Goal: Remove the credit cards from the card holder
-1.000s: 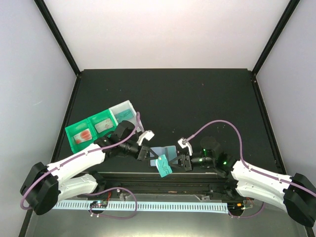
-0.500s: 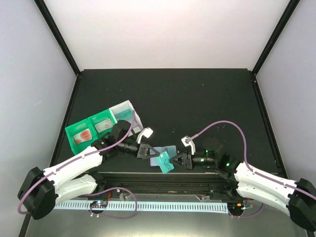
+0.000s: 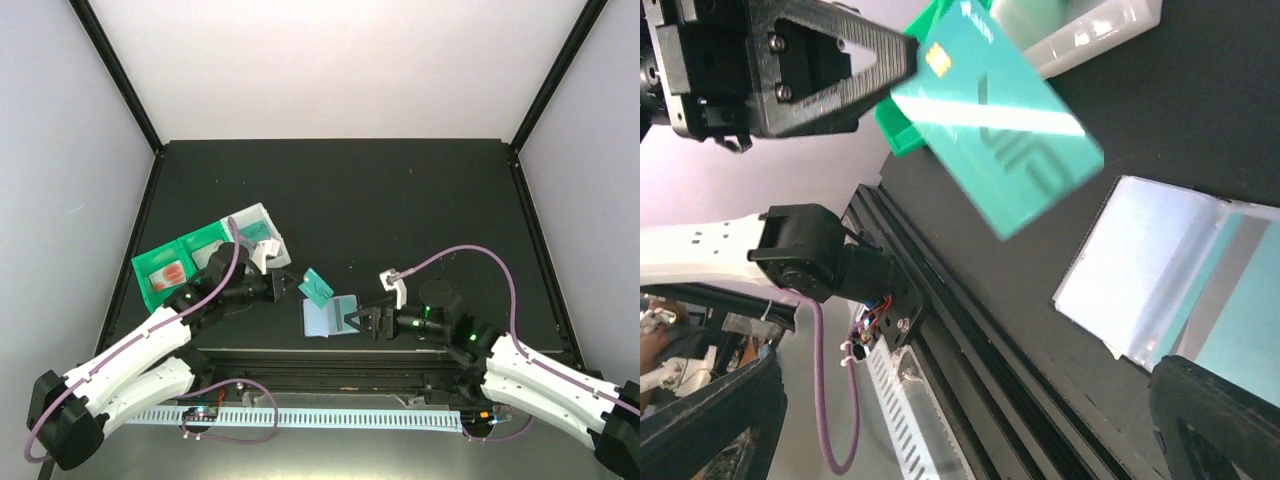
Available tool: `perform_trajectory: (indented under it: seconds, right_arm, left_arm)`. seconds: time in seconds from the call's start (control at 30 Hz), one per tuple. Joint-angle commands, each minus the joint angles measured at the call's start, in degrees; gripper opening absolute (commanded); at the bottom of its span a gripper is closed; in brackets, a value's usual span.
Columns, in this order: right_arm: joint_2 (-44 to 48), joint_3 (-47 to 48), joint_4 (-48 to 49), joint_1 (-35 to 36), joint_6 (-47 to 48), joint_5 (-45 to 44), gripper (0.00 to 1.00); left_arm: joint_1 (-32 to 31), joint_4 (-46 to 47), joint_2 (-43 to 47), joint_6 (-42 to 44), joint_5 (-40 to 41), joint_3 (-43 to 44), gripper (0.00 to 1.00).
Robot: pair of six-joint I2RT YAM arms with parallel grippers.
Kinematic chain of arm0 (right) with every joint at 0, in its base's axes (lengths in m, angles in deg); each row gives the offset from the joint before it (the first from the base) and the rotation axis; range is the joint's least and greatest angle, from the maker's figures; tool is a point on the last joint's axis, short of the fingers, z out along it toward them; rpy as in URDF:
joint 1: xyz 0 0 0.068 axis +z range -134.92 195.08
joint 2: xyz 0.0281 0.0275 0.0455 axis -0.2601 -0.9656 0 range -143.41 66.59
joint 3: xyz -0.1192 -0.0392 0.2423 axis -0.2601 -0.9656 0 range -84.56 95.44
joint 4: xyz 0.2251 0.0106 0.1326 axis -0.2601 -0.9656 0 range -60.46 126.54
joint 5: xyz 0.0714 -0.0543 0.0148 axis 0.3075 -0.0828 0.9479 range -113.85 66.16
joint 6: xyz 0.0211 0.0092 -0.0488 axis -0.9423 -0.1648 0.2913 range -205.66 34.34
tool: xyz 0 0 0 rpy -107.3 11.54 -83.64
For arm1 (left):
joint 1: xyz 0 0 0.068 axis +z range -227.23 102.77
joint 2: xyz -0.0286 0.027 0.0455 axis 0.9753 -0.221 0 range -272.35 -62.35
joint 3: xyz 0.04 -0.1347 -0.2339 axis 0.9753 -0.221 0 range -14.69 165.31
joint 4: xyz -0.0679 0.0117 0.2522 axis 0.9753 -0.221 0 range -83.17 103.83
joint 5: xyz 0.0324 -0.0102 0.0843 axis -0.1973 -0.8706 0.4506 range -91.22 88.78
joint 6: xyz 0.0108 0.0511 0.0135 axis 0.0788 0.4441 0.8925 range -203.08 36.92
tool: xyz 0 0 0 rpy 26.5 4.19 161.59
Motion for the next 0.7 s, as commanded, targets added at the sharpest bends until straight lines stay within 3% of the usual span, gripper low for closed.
perform_trajectory:
  seconds: [0.0,0.23,0.4,0.67]
  right_arm:
    - [1.50,1.41,-2.24,-0.04,-0.05,-2.92,1.00]
    - [3.00,0.72,-1.87,-0.03,-0.61,-3.06,1.00]
    - [3.39,1.16,-3.54,0.02,-0.45,-3.35,1.00]
    - [5.49,0.34,-5.40,0.01,-0.73,-4.36,1.00]
  left_arm:
    - [1.44,-5.35,3.45,-5.17,20.98,2.77,0.02]
    - [2.12,-4.73,7.86,-8.96,46.99,3.70,0.02]
    - [4.35,-2.05,4.95,-7.97,60.30,5.78,0.02]
    - [9.65,4.08,-7.71,-9.67,63.94,9.42,0.01]
